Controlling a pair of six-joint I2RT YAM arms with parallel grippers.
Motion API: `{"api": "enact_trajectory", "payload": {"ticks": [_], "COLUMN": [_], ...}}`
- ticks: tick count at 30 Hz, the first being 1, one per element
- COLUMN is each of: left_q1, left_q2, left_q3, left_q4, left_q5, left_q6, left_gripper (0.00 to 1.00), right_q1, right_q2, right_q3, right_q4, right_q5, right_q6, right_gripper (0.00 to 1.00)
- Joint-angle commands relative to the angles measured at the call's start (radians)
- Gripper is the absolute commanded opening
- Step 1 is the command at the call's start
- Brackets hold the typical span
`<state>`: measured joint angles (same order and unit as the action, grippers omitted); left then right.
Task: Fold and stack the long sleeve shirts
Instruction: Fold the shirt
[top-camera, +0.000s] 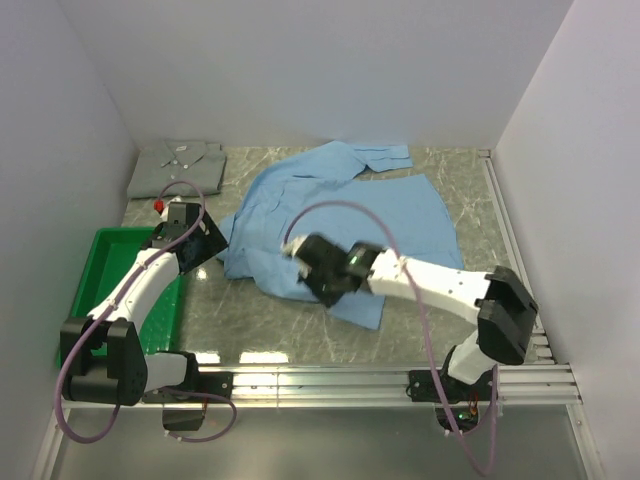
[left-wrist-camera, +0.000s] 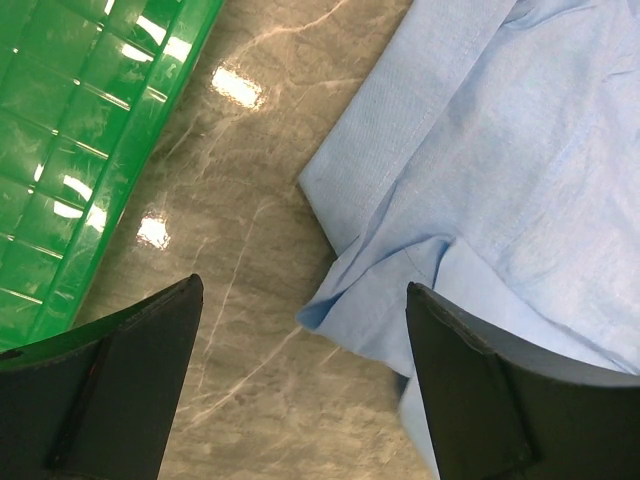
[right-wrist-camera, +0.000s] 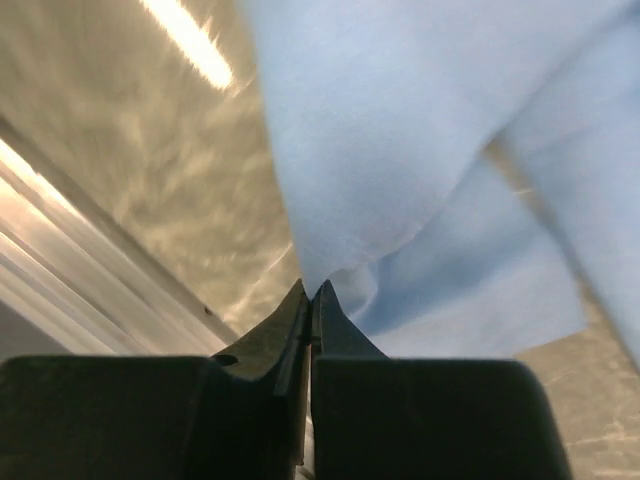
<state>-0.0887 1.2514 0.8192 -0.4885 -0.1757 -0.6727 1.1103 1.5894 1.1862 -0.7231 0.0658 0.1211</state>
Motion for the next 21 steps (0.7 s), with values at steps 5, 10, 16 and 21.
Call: {"api": "enact_trajectory", "payload": {"ticks": [5, 10, 16, 21], "left_q1": [0.004, 0.004, 0.004, 0.004], "left_q2": [-0.02, 0.006, 0.042, 0.066], "left_q3": [-0.005, -0.011, -0.034, -0.057], "left_q4": [0.03, 0.022, 0.011, 0.005], "left_q5": [0.038, 0.067, 0.134, 0.179], "left_q6": [0.018, 0.018, 0.004, -0.031], "left_gripper": [0.88, 0.87, 0.85, 0.84], "right_q1": [-0.383, -0.564, -0.69, -0.811], "right_q2": [0.015, 0.155, 0.152, 0.014], "right_q3": [0.223, 0.383, 0.379, 0.152], "right_q4": [0.019, 0.033, 0.117, 0.214], "right_q5": [-0.207, -0.284, -0.284, -0.273], "right_q6": [0.031, 0.164, 0.316, 0.412], "right_gripper": [0.03, 0.33, 0.61, 0.61]}}
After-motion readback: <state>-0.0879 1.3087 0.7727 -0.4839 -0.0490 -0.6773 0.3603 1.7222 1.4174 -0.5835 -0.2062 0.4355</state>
